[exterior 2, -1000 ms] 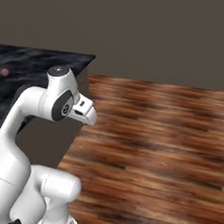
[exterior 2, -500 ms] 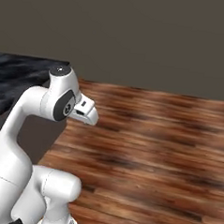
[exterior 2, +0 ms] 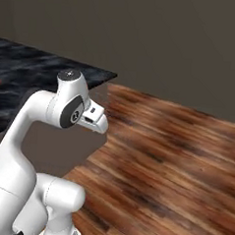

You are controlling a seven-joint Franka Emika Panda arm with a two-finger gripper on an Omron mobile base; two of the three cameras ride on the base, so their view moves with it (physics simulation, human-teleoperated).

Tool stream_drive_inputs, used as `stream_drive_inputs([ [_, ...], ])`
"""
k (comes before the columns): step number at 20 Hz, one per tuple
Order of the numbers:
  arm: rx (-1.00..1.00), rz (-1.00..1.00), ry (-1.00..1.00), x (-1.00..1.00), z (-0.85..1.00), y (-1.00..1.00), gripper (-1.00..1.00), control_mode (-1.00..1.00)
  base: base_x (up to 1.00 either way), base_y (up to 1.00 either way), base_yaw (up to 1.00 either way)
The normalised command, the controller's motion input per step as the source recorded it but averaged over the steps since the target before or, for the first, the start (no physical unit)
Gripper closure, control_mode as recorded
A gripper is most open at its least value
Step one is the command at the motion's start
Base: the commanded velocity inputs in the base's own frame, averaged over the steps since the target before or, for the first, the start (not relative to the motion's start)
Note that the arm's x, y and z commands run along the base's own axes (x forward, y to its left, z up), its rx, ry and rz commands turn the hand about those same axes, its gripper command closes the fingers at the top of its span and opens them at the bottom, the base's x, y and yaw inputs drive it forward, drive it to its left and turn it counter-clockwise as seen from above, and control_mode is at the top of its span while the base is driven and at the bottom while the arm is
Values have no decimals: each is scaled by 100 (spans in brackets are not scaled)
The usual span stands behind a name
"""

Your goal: Place the pan on the rear right burner on the stove. Then place the tomato and the onion in the pan and turn on the rear right burner.

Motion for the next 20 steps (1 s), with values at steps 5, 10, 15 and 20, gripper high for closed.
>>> stream_drive_inputs([
  [5, 0, 0, 0, 0, 0, 0, -100, 100, 46, -53, 66],
  [10, 0, 0, 0, 0, 0, 0, -100, 100, 44, -62, 63],
  [15, 0, 0, 0, 0, 0, 0, -100, 100, 41, -71, 58],
  [20, 0, 0, 0, 0, 0, 0, -100, 100, 47, -70, 49],
])
